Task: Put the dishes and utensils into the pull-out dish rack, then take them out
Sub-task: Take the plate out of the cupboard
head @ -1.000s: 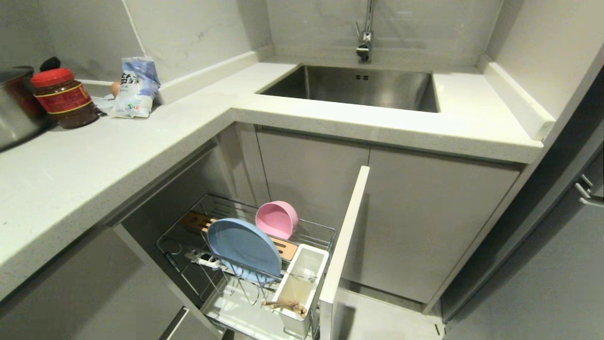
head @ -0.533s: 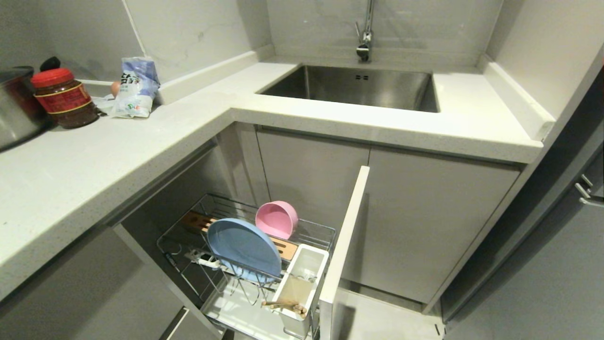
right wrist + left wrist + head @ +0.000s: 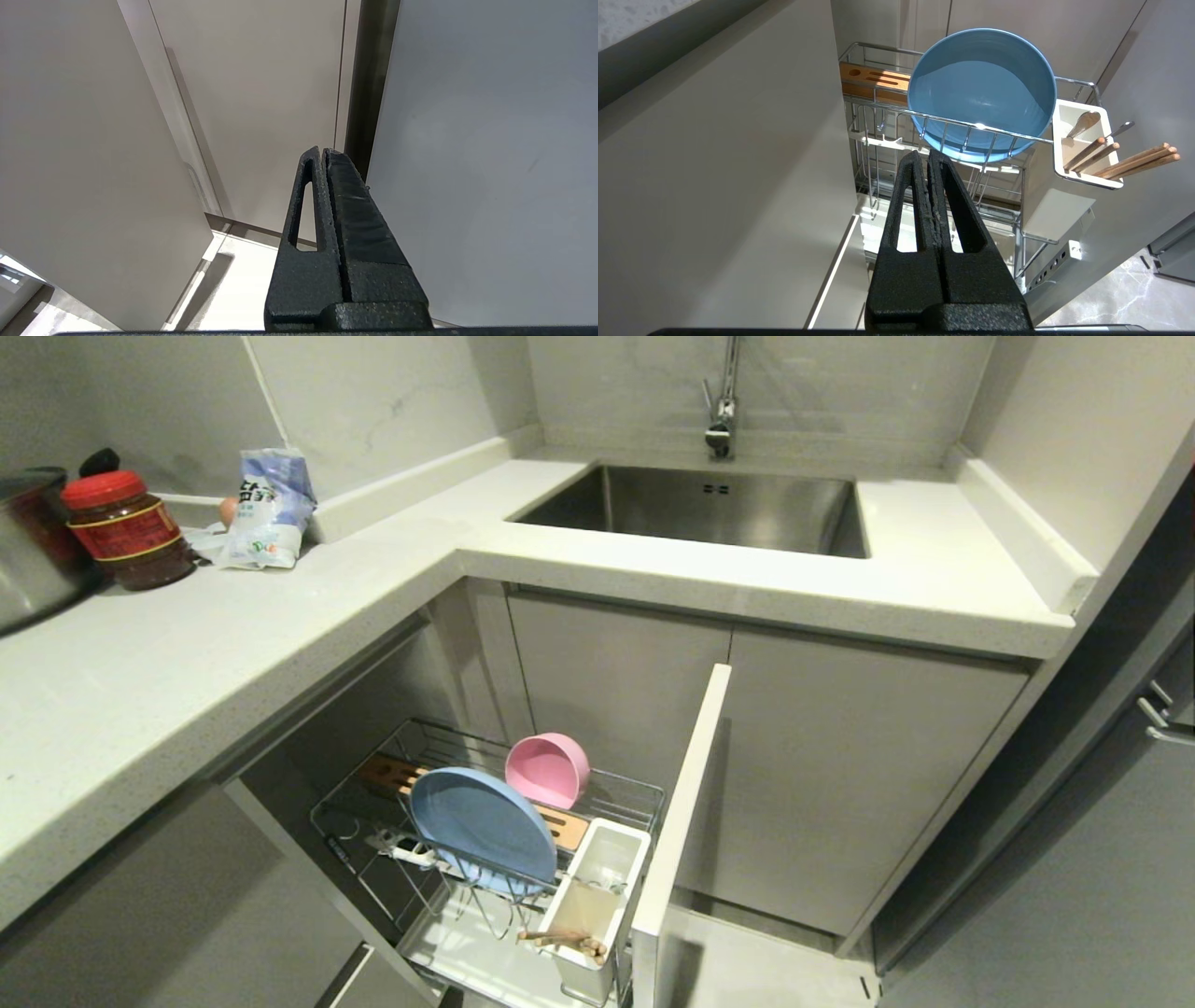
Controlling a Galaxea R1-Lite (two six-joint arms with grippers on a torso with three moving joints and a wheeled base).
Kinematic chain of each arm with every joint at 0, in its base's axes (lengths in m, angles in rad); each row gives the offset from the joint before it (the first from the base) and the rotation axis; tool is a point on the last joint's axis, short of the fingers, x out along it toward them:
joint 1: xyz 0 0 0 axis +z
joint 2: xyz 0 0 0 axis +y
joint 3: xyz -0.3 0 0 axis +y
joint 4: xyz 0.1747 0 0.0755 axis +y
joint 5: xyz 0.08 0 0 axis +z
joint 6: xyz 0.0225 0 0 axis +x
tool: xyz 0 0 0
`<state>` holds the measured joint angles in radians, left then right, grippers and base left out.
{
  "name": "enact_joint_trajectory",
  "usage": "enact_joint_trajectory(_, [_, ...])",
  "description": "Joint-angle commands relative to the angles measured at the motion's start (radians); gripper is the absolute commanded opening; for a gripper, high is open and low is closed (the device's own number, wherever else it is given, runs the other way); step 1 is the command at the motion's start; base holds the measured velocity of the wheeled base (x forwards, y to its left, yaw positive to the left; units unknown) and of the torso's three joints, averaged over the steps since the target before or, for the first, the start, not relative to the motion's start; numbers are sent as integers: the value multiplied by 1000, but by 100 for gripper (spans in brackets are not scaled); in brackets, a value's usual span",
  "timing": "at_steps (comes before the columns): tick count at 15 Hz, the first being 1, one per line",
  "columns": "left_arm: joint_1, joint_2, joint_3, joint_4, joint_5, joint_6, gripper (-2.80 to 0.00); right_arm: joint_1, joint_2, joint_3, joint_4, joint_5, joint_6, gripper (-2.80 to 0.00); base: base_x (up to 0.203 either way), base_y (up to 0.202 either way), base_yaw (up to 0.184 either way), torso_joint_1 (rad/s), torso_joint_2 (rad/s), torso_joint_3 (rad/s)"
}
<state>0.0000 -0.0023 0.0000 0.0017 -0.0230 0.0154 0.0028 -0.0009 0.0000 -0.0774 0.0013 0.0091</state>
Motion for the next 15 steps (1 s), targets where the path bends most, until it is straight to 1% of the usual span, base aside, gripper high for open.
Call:
enact_joint_trajectory(1, [0,2,9,-12,10,-3,-280,0,-1,26,-1,0,0,-280,0,0,0,0,0,0])
enact_joint_trajectory(2, [0,2,13,-47,19,-1,-280,0,-1,26,-1,0,0,-280,0,0,0,0,0,0])
enact_joint_trajectory(3, [0,2,4,-105,23,4,-280,0,-1,26,-1,0,0,-280,0,0,0,0,0,0])
enact_joint_trajectory(4, [0,2,-35,-138,25,10,-280,0,-1,26,-1,0,0,-280,0,0,0,0,0,0])
enact_joint_trajectory(5, [0,2,-98,-139,26,24,-280,0,-1,26,-1,0,0,-280,0,0,0,0,0,0])
enact_joint_trajectory(7, [1,3,-268,-76,27,83,-280,0,-1,26,-1,0,0,-280,0,0,0,0,0,0])
enact_joint_trajectory(9, [3,44,-476,28,23,158,-280,0,-1,26,-1,0,1,-280,0,0,0,0,0,0])
enact_joint_trajectory(11, [4,196,-688,80,21,202,-280,0,-1,27,-1,0,0,-280,0,0,0,0,0,0])
enact_joint_trajectory(13, [21,393,-897,95,28,212,-280,0,-1,26,-1,0,0,-280,0,0,0,0,0,0])
enact_joint_trajectory(14, [45,488,-992,87,32,190,-280,0,-1,26,-1,0,0,-280,0,0,0,0,0,0])
enact_joint_trajectory(15, [80,578,-1092,72,34,140,-280,0,-1,26,-1,0,0,-280,0,0,0,0,0,0])
